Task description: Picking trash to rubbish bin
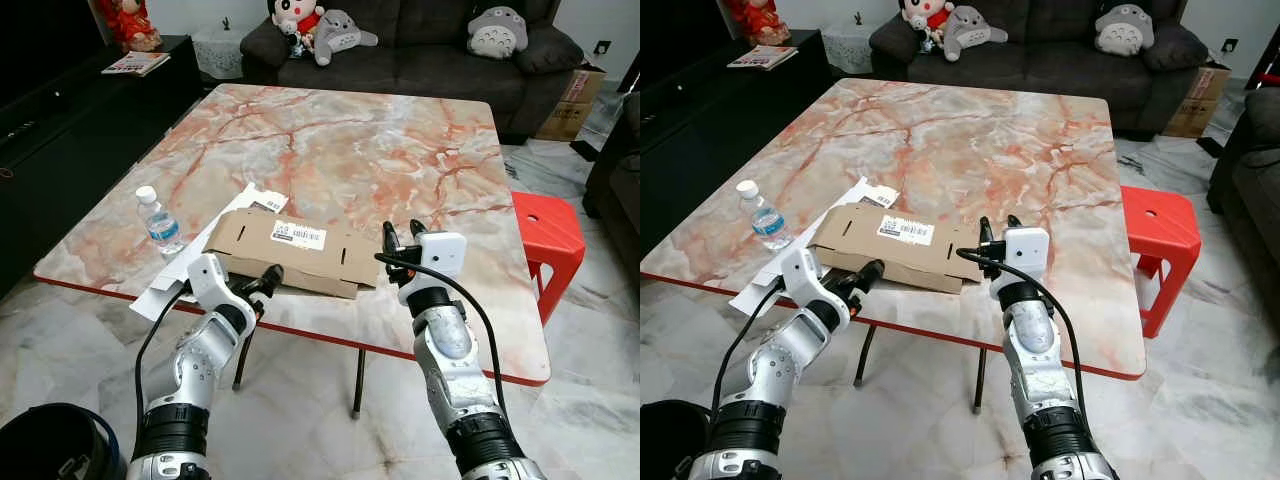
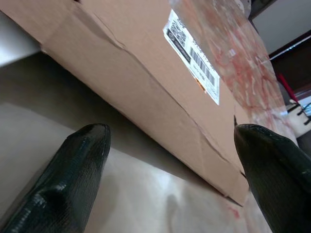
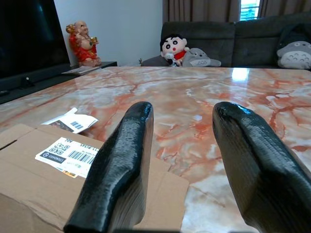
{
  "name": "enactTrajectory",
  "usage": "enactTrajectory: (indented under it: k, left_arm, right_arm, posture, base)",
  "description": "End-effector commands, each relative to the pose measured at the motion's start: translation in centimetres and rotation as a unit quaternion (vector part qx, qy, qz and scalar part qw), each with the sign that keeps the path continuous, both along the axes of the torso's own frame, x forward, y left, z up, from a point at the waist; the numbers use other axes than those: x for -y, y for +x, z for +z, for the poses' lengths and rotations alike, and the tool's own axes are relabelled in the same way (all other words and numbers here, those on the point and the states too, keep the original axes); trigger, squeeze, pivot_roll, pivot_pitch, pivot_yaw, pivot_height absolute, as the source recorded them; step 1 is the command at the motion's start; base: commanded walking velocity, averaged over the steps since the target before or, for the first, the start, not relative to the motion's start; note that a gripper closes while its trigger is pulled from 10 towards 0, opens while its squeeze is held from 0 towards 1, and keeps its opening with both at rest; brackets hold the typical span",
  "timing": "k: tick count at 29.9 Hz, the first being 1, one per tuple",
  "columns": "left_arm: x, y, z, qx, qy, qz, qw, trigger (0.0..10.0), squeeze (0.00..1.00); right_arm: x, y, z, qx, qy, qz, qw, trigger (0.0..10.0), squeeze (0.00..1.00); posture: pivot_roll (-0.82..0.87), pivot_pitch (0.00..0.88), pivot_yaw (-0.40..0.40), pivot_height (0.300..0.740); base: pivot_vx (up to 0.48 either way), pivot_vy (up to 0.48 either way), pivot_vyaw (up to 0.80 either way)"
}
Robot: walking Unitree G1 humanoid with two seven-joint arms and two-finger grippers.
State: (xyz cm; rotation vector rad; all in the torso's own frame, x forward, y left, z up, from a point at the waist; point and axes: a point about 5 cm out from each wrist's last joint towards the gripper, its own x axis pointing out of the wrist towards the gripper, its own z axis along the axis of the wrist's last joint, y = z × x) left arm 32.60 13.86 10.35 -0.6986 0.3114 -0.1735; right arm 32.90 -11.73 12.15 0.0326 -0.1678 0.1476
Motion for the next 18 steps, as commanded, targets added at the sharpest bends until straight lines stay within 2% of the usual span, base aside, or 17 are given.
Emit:
enactTrajectory:
  k: [1, 6, 10, 13, 18]
  left_arm:
    - [-0.1, 0.1, 0.2, -0.002, 0.0, 0.003, 1.0, 10.0, 0.0]
    - [0.1, 0.1, -0.2, -0.013, 0.001, 0.006, 1.0, 10.0, 0.0]
    - [0.9, 0.6, 0.0, -0.016, 0.001, 0.006, 1.0, 10.0, 0.0]
    - [0.7, 1.1, 0.2, -0.025, 0.013, 0.019, 0.999, 10.0, 0.0]
    - [0.8, 1.7, 0.7, -0.022, 0.007, 0.029, 0.999, 10.0, 0.0]
  right_arm:
    - [0.0, 0.1, 0.2, -0.001, 0.0, 0.004, 1.0, 10.0, 0.0]
    - [-0.1, 0.1, 0.2, -0.001, 0.001, 0.005, 1.0, 10.0, 0.0]
    - [-0.2, 0.1, 0.2, 0.0, 0.002, 0.006, 1.0, 10.0, 0.0]
    - [-0.1, 0.1, 0.2, -0.001, 0.001, 0.006, 1.0, 10.0, 0.0]
    - [-0.1, 0.1, 0.2, 0.0, 0.001, 0.006, 1.0, 10.0, 0.0]
  posture:
    - [0.09, 0.033, -0.002, 0.74]
    - [0.09, 0.034, -0.004, 0.74]
    - [0.08, 0.032, -0.002, 0.74]
    - [0.08, 0.033, -0.004, 0.74]
    - [0.08, 0.034, -0.005, 0.74]
  base:
    - [0.0, 0.0, 0.0]
    - [0.0, 0.0, 0.0]
    - [0.0, 0.0, 0.0]
    - [0.0, 0.0, 0.0]
    - [0.0, 0.0, 0.0]
